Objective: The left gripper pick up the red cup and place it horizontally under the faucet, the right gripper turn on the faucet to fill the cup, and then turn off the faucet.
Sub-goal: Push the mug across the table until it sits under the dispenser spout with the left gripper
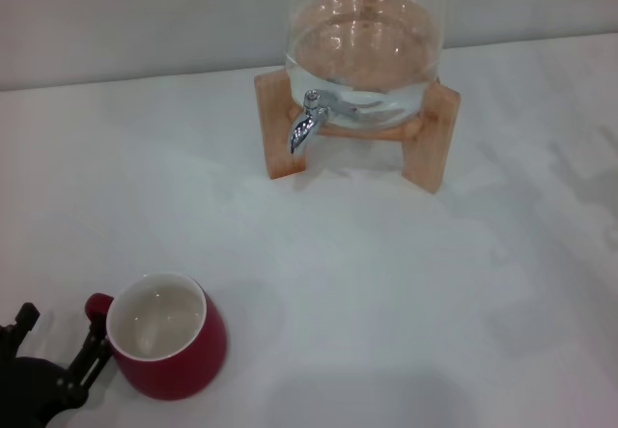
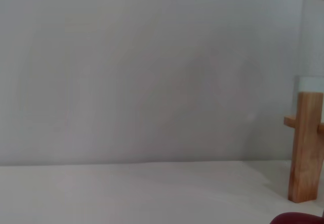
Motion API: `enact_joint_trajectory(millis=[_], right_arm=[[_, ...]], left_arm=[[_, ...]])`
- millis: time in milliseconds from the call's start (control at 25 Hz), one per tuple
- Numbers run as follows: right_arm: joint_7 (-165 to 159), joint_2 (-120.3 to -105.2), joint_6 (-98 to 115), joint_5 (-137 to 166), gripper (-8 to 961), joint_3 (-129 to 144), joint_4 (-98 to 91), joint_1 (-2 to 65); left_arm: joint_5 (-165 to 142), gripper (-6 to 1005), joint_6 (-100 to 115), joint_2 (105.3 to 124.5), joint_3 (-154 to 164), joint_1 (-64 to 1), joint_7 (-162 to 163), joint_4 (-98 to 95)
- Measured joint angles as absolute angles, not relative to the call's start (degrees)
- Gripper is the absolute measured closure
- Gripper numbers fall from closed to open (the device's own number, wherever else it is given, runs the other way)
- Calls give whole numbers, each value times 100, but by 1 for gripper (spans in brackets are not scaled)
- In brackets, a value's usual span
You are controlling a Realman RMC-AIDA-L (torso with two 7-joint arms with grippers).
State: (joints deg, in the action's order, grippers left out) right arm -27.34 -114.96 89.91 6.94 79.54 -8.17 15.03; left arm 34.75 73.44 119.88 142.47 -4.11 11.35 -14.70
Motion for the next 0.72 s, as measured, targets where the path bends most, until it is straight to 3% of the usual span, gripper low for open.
enact_joint_trajectory(millis=[720], right_arm=[[-2733, -11496, 8965, 694, 93, 7930, -817, 1521]], left_arm=[[3452, 124, 7348, 11980, 14317, -448, 1071, -1468]])
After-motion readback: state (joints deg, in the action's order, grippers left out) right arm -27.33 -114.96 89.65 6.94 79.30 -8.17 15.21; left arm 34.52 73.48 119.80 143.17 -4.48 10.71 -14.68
